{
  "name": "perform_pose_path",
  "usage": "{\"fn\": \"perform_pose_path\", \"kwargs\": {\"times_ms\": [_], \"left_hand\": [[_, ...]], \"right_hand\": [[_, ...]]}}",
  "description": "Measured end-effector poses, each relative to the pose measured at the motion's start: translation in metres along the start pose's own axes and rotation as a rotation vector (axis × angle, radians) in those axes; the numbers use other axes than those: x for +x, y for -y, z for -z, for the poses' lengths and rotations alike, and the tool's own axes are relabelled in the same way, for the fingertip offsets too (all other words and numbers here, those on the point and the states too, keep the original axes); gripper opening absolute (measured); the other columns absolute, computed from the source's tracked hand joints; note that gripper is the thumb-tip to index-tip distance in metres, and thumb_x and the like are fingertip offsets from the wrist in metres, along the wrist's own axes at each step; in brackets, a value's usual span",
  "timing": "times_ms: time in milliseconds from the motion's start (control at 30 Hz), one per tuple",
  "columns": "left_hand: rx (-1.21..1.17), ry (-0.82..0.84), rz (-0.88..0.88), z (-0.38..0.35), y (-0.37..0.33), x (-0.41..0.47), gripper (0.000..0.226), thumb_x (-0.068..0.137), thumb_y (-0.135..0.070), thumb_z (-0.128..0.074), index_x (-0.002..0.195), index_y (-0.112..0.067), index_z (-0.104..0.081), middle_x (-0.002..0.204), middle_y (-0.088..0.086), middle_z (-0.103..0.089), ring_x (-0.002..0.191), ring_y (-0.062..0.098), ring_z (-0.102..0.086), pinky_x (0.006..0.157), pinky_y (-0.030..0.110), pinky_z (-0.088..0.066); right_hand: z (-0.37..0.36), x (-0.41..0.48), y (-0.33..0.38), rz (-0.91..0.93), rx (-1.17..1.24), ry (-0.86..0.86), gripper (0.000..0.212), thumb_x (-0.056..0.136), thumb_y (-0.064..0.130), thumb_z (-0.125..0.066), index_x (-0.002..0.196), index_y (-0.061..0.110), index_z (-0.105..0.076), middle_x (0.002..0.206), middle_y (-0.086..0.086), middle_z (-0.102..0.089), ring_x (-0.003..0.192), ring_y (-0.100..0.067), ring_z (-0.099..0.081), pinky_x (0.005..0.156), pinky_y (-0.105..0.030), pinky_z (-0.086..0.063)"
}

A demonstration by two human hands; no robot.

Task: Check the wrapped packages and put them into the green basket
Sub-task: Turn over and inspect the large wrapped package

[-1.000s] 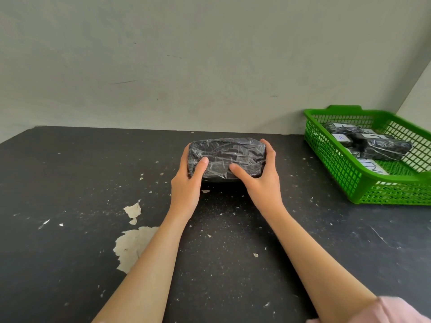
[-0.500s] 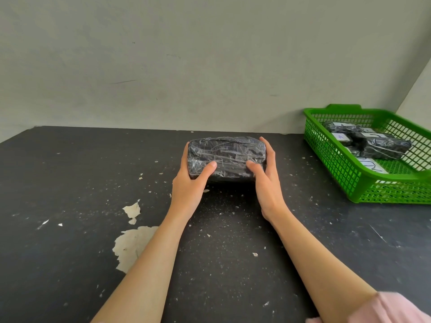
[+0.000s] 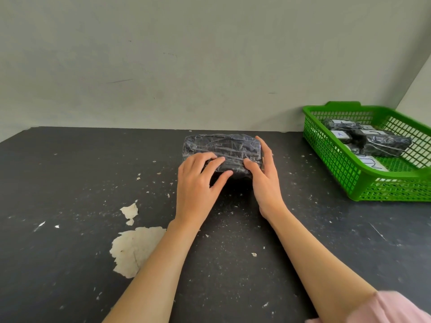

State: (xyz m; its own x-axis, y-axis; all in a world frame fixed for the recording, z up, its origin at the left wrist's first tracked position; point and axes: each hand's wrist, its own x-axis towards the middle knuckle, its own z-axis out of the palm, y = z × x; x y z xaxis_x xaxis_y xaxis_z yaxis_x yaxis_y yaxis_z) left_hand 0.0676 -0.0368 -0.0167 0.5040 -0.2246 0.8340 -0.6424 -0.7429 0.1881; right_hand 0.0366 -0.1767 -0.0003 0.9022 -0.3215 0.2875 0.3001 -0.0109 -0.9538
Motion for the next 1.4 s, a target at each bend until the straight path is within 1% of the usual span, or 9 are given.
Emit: {"fn": "perform_pose_path", "kwargs": {"times_ms": [167,433,567,667,800,967,1100,1200,1400], "left_hand": [[0.003,0.006,-0.015,0.001,-0.002,0.000,0.036,0.087,-0.041,-0.057,0.107,-0.013,-0.068,0.106,0.004,-0.063,0.104,0.015,-0.047,0.091,0.027,-0.035],[0.077,0.015,-0.055,-0.003,-0.002,-0.001,0.032,0.086,-0.043,-0.057,0.109,-0.022,-0.067,0.109,-0.001,-0.062,0.106,0.018,-0.046,0.090,0.034,-0.035],[0.066,0.021,-0.065,-0.001,-0.002,-0.001,0.032,0.085,-0.044,-0.058,0.107,-0.023,-0.068,0.107,-0.002,-0.062,0.106,0.017,-0.044,0.089,0.032,-0.032],[0.060,0.030,-0.063,-0.001,-0.004,-0.001,0.035,0.086,-0.048,-0.054,0.109,-0.026,-0.067,0.107,-0.002,-0.061,0.106,0.017,-0.044,0.089,0.033,-0.030],[0.140,0.041,-0.069,-0.002,-0.009,-0.001,0.036,0.093,-0.046,-0.044,0.122,-0.034,-0.061,0.106,-0.001,-0.058,0.104,0.018,-0.043,0.087,0.034,-0.029],[0.198,0.094,-0.040,-0.008,-0.011,0.000,0.039,0.096,-0.043,-0.036,0.131,-0.035,-0.052,0.112,0.000,-0.048,0.105,0.020,-0.039,0.089,0.035,-0.027],[0.054,0.100,0.027,-0.008,-0.001,0.002,0.039,0.096,-0.040,-0.041,0.130,-0.025,-0.052,0.122,0.003,-0.048,0.115,0.023,-0.042,0.106,0.046,-0.030],[-0.055,0.069,0.125,-0.004,0.007,0.004,0.037,0.096,-0.037,-0.040,0.126,-0.021,-0.054,0.124,0.002,-0.054,0.124,0.023,-0.045,0.111,0.054,-0.023],[-0.204,0.052,0.137,-0.001,0.012,0.005,0.040,0.097,-0.036,-0.040,0.133,-0.023,-0.046,0.139,-0.001,-0.047,0.137,0.018,-0.032,0.110,0.055,-0.024]], "right_hand": [[0.001,0.001,-0.002,-0.012,-0.012,-0.007,0.048,0.096,0.012,-0.046,0.136,0.037,-0.039,0.124,0.013,-0.054,0.104,0.003,-0.057,0.082,-0.015,-0.050],[0.004,0.001,0.001,-0.022,-0.028,-0.017,0.042,0.096,0.009,-0.044,0.134,0.027,-0.041,0.120,-0.005,-0.057,0.085,0.009,-0.061,0.067,-0.007,-0.047],[0.003,0.006,-0.004,-0.014,-0.124,-0.076,0.027,0.094,0.033,-0.049,0.119,0.043,-0.044,0.126,-0.003,-0.054,0.113,-0.014,-0.053,0.095,-0.034,-0.047],[0.002,0.008,-0.002,-0.030,-0.149,-0.085,0.024,0.089,0.042,-0.051,0.110,0.052,-0.044,0.126,-0.003,-0.053,0.120,-0.020,-0.049,0.099,-0.043,-0.044],[0.003,0.009,-0.001,-0.039,-0.148,-0.093,0.022,0.092,0.035,-0.053,0.110,0.047,-0.045,0.124,-0.004,-0.051,0.115,-0.017,-0.049,0.085,-0.026,-0.043],[0.006,0.008,-0.003,-0.046,-0.139,-0.062,0.037,0.092,0.038,-0.054,0.127,0.040,-0.044,0.129,-0.001,-0.051,0.107,-0.004,-0.051,0.082,-0.019,-0.040],[0.010,0.006,-0.009,-0.084,-0.066,0.134,0.080,0.074,0.047,-0.067,0.144,0.037,-0.030,0.136,0.004,-0.050,0.115,-0.006,-0.055,0.095,-0.026,-0.046],[0.011,0.006,-0.006,-0.099,-0.095,0.255,0.097,0.069,0.044,-0.076,0.148,0.031,-0.021,0.135,0.006,-0.052,0.106,0.001,-0.059,0.084,-0.017,-0.048],[0.004,0.003,-0.004,-0.034,-0.262,0.040,0.080,0.067,0.063,-0.070,0.136,0.034,-0.043,0.115,0.004,-0.061,0.101,-0.009,-0.059,0.081,-0.019,-0.048]]}}
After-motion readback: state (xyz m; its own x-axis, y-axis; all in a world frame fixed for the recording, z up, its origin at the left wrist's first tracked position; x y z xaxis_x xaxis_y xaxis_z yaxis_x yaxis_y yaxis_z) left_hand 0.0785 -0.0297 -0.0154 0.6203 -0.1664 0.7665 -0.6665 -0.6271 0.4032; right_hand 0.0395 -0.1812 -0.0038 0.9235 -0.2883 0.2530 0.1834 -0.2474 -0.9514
